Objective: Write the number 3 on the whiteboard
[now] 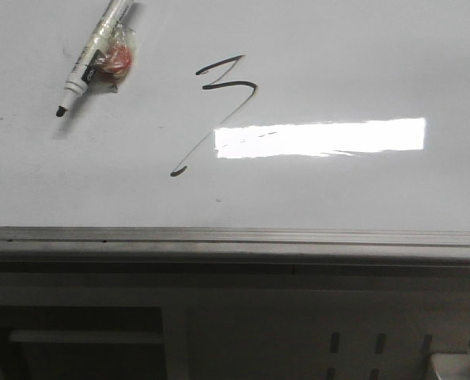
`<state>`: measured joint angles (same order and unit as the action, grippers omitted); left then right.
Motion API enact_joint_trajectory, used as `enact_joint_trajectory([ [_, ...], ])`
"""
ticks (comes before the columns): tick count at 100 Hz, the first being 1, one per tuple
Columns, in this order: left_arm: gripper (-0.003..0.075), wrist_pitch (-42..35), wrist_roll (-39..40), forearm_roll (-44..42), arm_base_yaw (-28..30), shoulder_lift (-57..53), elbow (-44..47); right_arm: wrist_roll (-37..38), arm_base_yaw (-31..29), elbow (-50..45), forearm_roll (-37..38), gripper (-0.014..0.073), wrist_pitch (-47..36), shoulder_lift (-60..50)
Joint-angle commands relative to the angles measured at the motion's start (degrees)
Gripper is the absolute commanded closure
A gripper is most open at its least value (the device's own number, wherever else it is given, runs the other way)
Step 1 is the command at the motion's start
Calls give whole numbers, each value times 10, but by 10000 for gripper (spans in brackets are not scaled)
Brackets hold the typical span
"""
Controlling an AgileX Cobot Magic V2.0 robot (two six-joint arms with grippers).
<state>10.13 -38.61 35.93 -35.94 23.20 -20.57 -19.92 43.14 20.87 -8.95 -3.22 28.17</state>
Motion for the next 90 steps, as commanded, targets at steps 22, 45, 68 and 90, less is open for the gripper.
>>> enact_joint_trajectory([
  [22,741,-28,3,2,0,-4,-8,-1,-3,-28,4,658,-104,-18],
  [45,741,-28,3,2,0,-4,-8,-1,-3,-28,4,658,-104,-18],
  [68,741,-33,3,2,0,-5,-5,-1,-3,-28,4,658,-104,-18],
  [90,741,-72,3,-57,10,-36,40,-1,-3,-28,4,658,-104,-18],
])
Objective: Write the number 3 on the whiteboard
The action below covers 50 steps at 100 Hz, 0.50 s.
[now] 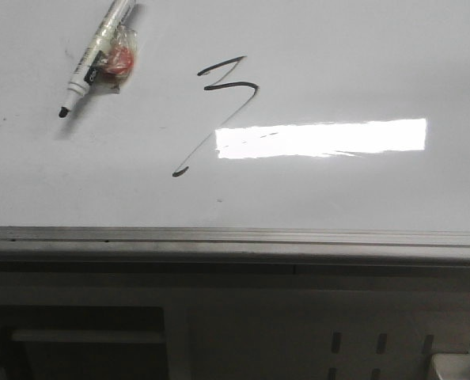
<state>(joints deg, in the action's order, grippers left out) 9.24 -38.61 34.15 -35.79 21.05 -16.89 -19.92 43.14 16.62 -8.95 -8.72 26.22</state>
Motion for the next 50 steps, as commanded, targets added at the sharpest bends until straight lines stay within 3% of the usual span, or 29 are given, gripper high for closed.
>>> enact_joint_trajectory([
  [1,741,-65,3,-46,10,-20,6,-1,-3,15,4,658,-49,2],
  [14,741,-129,54,-130,71,-79,77,-1,-3,15,4,658,-48,2],
  [33,741,-153,261,-243,183,-170,182,-1,-3,15,4,658,-48,2],
  [50,741,-22,333,-283,239,-224,191,-1,-3,15,4,658,-48,2],
])
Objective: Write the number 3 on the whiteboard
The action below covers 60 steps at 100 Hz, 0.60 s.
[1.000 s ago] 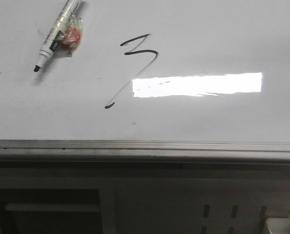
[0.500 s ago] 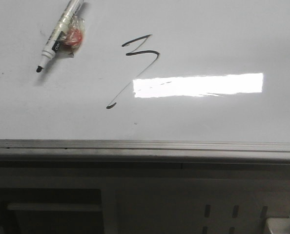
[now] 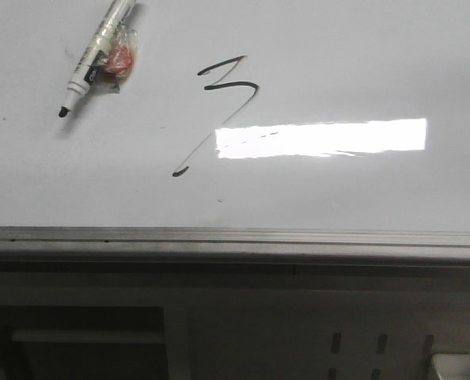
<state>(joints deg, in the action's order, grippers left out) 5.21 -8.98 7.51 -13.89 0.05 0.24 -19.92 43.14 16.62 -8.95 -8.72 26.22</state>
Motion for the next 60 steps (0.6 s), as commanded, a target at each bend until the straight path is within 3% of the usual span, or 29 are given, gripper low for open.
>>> enact_joint_trajectory([
  [1,741,30,37,-16,22,-16,19,-1,-3,15,4,658,-48,2],
  [15,741,117,37,-10,46,-18,19,-1,-3,15,4,658,-48,2],
  [60,741,116,37,-7,53,-18,19,-1,-3,15,4,658,-48,2],
])
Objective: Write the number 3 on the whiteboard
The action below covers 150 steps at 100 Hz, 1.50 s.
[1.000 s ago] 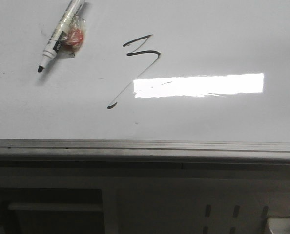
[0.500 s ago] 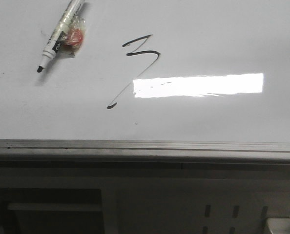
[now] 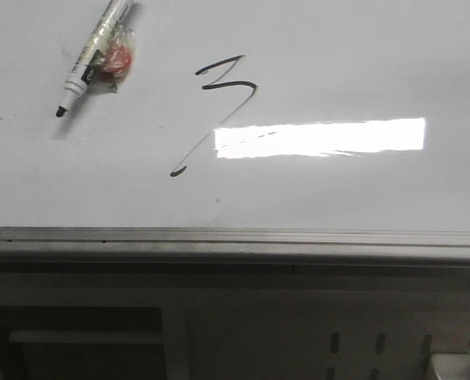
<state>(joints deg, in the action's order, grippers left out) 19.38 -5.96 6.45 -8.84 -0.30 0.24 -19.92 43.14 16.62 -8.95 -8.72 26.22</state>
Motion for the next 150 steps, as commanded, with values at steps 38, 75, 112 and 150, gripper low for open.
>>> enact_joint_trajectory([
  [38,741,-26,7,4,2,-15,19,-1,-3,15,4,658,-48,2],
  [75,741,-26,7,4,2,-15,19,0,-64,-57,-16,658,3,-6],
  [112,741,-26,7,4,2,-15,19,174,-340,-163,114,658,141,-178],
  [150,741,-26,7,4,2,-15,19,192,-392,-186,162,658,265,-276],
])
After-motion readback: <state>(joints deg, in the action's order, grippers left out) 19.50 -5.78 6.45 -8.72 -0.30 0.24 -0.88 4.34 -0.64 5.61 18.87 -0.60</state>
